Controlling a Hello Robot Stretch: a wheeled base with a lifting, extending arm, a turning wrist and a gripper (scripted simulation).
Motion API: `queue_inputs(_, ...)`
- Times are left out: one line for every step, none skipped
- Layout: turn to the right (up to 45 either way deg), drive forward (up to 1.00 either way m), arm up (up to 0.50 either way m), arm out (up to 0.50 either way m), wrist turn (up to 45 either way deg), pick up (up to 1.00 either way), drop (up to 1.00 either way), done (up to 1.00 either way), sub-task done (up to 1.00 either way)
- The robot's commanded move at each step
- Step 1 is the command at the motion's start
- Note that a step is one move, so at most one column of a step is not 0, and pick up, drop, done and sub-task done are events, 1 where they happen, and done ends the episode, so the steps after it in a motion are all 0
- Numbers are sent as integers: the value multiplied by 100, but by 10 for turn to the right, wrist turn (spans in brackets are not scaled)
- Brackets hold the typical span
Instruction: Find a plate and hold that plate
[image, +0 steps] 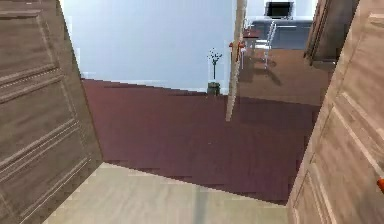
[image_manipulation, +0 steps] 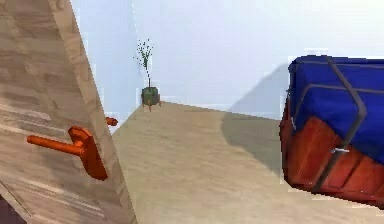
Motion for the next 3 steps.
queue_inputs(-120,0,0,0,0,0,0,0,0)
queue_inputs(0,10,0,0,0,0,0,0,0)
queue_inputs(270,0,0,0,0,0,0,0,0)
